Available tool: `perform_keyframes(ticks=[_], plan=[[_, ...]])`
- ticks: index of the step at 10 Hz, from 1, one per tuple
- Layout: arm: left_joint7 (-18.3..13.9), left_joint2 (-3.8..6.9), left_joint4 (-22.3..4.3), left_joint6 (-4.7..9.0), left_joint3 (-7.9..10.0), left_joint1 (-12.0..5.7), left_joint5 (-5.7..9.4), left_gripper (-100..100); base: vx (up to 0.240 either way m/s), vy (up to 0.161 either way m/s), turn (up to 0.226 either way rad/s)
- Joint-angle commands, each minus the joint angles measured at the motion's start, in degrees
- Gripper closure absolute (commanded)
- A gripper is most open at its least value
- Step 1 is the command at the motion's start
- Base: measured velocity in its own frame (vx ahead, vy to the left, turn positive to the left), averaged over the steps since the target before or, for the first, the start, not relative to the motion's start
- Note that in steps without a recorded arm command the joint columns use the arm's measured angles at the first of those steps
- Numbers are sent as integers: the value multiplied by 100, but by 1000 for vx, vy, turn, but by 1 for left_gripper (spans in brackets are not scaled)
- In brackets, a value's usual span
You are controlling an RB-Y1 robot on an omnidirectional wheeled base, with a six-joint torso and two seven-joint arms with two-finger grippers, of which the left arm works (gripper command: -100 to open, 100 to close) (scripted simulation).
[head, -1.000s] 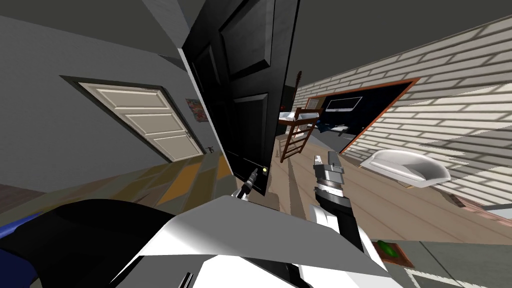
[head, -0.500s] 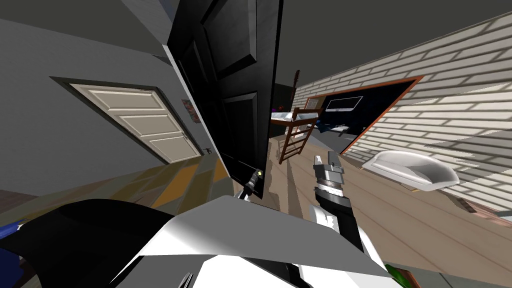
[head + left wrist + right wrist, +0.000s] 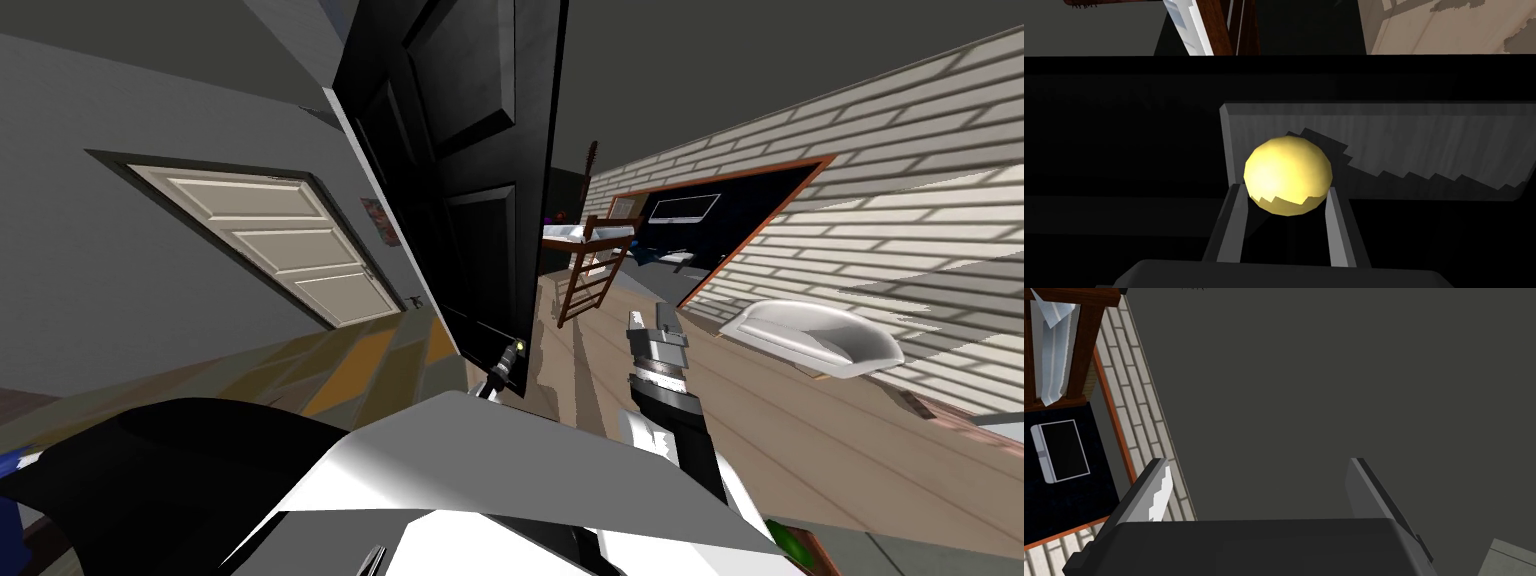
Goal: Push the door open
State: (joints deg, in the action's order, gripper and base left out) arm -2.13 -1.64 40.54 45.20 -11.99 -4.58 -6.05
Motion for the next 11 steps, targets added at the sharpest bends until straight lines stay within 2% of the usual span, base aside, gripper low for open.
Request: perform_keyframes(ticks=[1, 2, 3, 4, 6, 7, 8, 10, 11], plan=[[-2, 8, 6, 8, 11, -2, 5, 100, 0, 0, 0], [31, 149, 25, -24, 4, 13, 52, 100, 118, -37, 179], [38, 173, 31, -29, 5, 15, 63, 100, 184, -64, 178], [62, 291, 169, -102, -133, 127, 92, -100, -19, 45, 100], [101, 346, 268, -138, -242, 203, 143, -100, -145, 133, 35], [129, 339, 341, -164, -321, 259, 181, -100, -174, 131, 52], [158, 289, 414, -190, -400, 314, 219, -100, -216, 114, 82], [215, 48, 561, -242, -561, 426, 295, -100, -242, 41, 67], [223, -2, 580, -249, -582, 441, 305, -100, -177, -50, 10]])
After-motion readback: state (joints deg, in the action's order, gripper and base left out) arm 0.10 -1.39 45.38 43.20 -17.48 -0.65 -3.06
